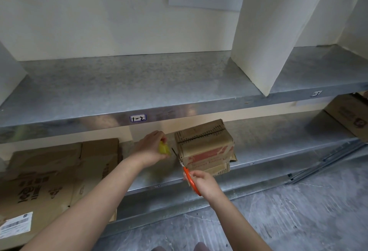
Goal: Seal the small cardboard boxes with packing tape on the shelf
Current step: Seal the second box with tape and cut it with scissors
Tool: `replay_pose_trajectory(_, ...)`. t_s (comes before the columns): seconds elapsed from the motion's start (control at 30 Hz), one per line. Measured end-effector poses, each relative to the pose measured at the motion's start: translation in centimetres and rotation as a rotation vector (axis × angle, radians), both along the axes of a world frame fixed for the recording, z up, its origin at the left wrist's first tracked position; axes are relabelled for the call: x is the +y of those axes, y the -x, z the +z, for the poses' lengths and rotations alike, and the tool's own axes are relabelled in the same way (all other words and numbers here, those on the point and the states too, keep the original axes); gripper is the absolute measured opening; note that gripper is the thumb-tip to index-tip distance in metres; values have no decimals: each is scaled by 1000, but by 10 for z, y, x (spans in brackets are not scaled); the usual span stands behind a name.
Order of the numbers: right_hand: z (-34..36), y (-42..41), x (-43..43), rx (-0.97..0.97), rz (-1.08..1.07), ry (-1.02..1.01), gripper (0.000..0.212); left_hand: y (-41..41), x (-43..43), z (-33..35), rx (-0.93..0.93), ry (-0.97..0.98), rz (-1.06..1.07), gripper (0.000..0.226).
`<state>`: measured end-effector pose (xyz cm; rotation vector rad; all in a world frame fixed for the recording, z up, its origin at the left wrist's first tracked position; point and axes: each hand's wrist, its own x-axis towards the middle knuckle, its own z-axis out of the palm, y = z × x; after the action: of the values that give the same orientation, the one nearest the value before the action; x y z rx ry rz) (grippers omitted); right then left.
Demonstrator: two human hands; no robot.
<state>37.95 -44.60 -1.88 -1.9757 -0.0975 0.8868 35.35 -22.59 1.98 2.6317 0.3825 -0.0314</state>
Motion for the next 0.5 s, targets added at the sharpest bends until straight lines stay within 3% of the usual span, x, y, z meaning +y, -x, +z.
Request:
replay_pose_trajectory(0.17,-2,2,-1,177,-37,-111,26,-3,-4,-3,3,9,-8,44)
replay_pose_trajectory(0.4,11,7,-4,283,96,-90,55,-2,-7,1,-13,-1,-10,44)
replay_pose_trajectory(0.5,16,6,-6,298,118,-87,55,-1,-8,7,-27,-6,-20,45)
